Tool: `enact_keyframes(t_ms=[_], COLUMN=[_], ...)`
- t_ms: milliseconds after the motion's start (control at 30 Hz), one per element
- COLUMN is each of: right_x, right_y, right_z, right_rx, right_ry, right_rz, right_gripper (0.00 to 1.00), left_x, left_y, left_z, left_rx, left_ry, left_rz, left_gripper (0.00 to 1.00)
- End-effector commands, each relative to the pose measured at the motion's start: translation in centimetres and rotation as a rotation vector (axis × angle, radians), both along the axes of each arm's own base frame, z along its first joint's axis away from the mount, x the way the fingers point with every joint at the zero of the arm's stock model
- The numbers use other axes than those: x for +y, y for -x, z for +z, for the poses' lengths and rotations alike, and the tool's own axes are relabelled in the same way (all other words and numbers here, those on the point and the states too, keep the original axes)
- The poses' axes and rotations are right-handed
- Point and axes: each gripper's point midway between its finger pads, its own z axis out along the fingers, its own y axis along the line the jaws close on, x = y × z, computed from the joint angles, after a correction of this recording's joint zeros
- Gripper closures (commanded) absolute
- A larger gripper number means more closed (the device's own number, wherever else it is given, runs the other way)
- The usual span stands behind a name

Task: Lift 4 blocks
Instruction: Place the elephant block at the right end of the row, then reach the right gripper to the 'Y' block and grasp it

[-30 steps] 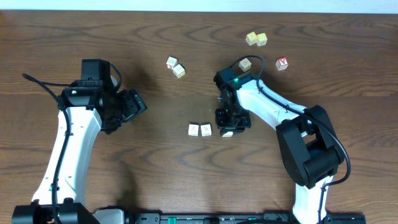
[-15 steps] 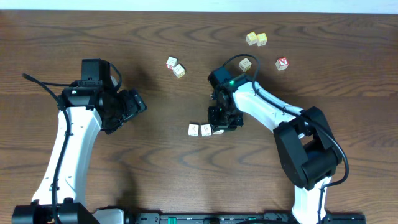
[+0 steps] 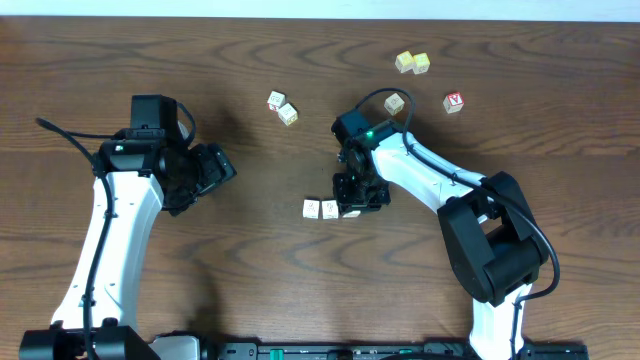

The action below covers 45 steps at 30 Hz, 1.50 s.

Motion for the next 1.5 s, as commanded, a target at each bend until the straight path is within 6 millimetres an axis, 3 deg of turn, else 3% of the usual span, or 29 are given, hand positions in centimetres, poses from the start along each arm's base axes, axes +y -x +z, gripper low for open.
enact_keyframes(t_ms=[0,267,500,633,833,900,1000,1100,1267,1467], right_x=[-0.4,-0.3,-0.3,-0.9,-1.7,-2.8,-6.0,-9.0,-11.8,-14.2], right_y=[0.5,0.2,-0.1,-1.2,-3.9,-4.5,-5.9,-7.2,-8.3,-10.1], right_z=[-0.6,-0.4,0.4,2.6,7.7,8.8,9.4,9.1,7.9,6.3], right_rx=[0.015,0.005,0.007,-0.004,-0.045,-0.055,-0.086,-0.118,-0.136,-0.190], right_ry=[0.036,0.035,0.044,0.080,0.053,0.070,0.164,0.228,0.214,0.210], right_rz=[-0.002,-0.002,-0.009,-0.020,0.015,0.023,-0.010,0.032,0.171,0.188], right_gripper=[0.68,0.59,0.58,0.57,0.52,0.51,0.47,0.28,0.26,0.21], left_x=[0.1,0.1,0.1,0.1,0.1,0.1,0.1,0.1,0.1,0.1], left_y=[0.2,0.2,0.2,0.2,0.2,0.2,0.2,0.2,0.2,0.2], left_z=[-0.1,-0.1,-0.1,-0.1,-0.1,-0.1,-0.1,-0.1,-0.1,-0.1], left_rx=[0.007,0.007,0.007,0.007,0.007,0.007,0.007,0.007,0.007,0.007], left_ry=[-0.002,-0.002,-0.002,-0.002,-0.002,-0.002,-0.002,-0.002,-0.002,-0.002], left_rz=[0.005,0.005,0.005,0.005,0.005,0.005,0.005,0.005,0.005,0.005], left_gripper=[0.14,0.14,0.14,0.14,0.14,0.14,0.14,0.14,0.14,0.14])
